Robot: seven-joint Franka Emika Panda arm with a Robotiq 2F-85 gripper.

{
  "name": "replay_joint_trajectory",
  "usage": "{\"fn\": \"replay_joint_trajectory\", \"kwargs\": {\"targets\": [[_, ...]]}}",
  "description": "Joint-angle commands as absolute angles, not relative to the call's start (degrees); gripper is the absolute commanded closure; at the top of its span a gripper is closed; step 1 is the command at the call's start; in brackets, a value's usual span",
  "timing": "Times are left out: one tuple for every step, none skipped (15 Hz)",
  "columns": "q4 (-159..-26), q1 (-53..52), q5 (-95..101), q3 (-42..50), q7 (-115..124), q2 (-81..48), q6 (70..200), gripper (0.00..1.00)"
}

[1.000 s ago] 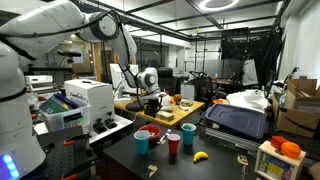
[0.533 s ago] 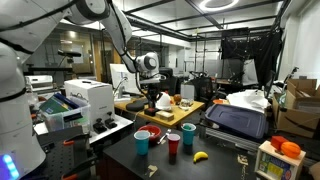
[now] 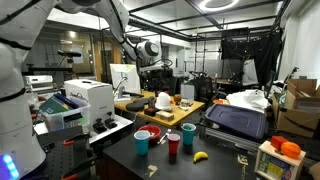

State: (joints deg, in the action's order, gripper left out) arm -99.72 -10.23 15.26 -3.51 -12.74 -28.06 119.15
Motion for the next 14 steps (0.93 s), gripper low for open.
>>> {"fn": "replay_joint_trajectory", "kwargs": {"targets": [[-101.4, -7.6, 14.6, -4.3, -16.0, -23.5, 115.3, 1.0], [-101.1, -7.0, 14.1, -4.4, -16.7, -22.9, 114.2, 1.0], [-100.9, -6.4, 13.4, -4.7, -17.8, -22.4, 113.3, 1.0], [-100.9, -5.8, 12.3, -5.1, -19.1, -21.8, 113.0, 1.0], [-100.8, -5.4, 11.4, -5.5, -19.9, -21.4, 113.1, 1.0], [-100.7, -5.4, 10.4, -5.4, -18.3, -21.1, 113.7, 0.77], [-99.8, -5.0, 8.3, -6.0, -19.9, -21.4, 111.9, 0.73], [-98.5, -6.0, 8.0, -5.6, -15.7, -23.2, 109.1, 0.68], [-99.3, -5.7, 9.7, -5.3, -17.7, -22.8, 112.6, 0.84], [-99.3, -5.7, 9.2, -5.5, -17.2, -22.9, 111.2, 0.78], [-99.3, -5.8, 9.0, -5.6, -16.8, -23.0, 110.8, 0.68], [-99.3, -5.9, 9.0, -5.7, -16.5, -23.2, 110.8, 0.67], [-99.3, -5.9, 9.0, -5.7, -16.4, -23.3, 110.8, 0.67], [-99.3, -5.9, 9.0, -5.7, -16.4, -23.4, 110.8, 0.67]]}}
